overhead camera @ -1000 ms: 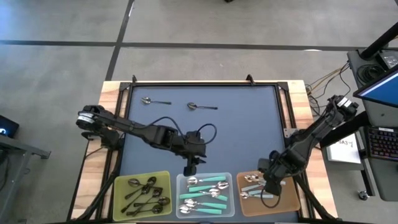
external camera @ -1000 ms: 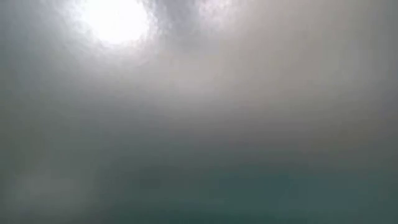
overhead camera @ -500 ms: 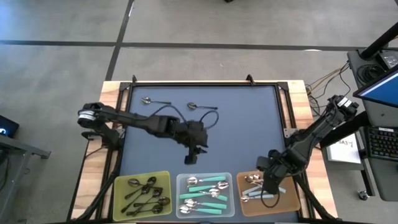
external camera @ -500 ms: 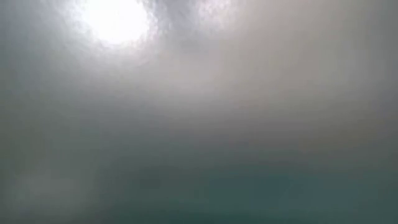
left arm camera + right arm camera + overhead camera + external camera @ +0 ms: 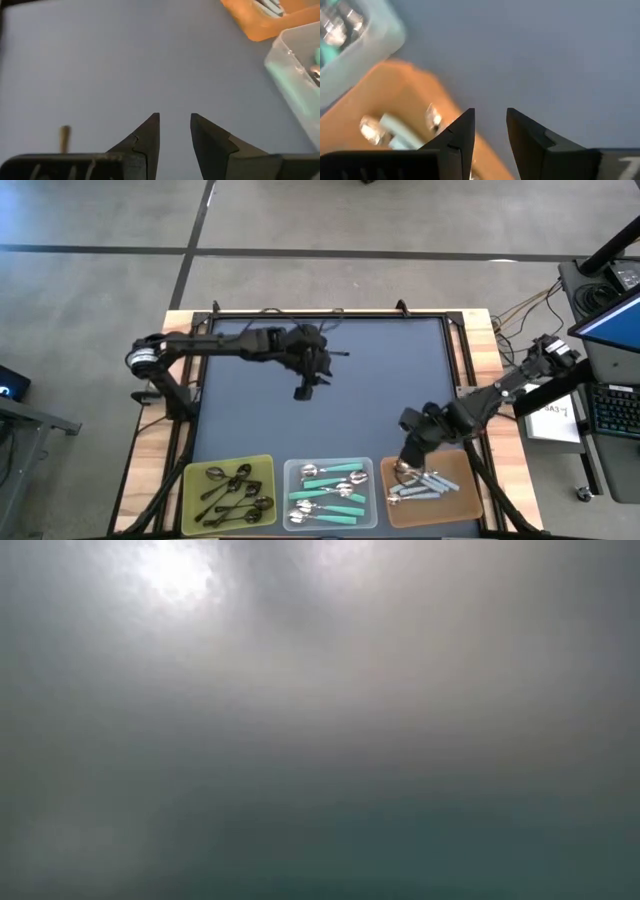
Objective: Sort silverware by color (type)
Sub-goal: Put the black spoon into the yellow bin
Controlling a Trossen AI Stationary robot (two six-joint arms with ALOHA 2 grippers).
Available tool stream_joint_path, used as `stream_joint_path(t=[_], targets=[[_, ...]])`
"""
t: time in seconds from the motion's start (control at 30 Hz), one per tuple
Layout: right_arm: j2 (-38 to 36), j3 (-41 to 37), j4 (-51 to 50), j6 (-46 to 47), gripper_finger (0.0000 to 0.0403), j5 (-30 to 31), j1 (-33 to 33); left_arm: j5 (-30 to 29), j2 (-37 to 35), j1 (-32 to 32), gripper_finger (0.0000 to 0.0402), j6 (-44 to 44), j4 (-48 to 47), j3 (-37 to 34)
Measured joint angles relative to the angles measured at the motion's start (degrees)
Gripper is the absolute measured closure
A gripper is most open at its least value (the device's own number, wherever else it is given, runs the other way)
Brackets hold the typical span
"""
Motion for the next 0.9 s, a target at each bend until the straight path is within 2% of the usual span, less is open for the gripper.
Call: stream_joint_path(t=[0.33, 0.53, 0.67, 0.77, 0.9], targets=[[0.0, 0.0, -1.6, -8.8, 0.0300, 0.0, -15.5, 6.5, 1.0, 9.6, 0.0310, 6.3, 0.1, -2.0], [0.0, 0.0, -1.8, -10.9, 0.0300, -0.1, -25.0, 15.7, 4.0, 13.9, 0.0310, 8.8, -0.2, -2.7], [0.0, 0.0, -1.9, -12.3, 0.0300, -0.1, -30.2, 15.8, 6.6, 15.5, 0.0310, 10.7, 0.5, -2.7], [0.0, 0.0, -1.9, -18.0, 0.0300, -0.6, -33.5, 15.5, 8.7, 16.4, 0.0310, 9.9, 1.1, -1.6], [0.0, 0.0, -2.1, -28.5, 0.0300, -0.7, -37.7, 9.4, 11.7, 17.0, 0.0310, 6.1, 1.2, 0.7]])
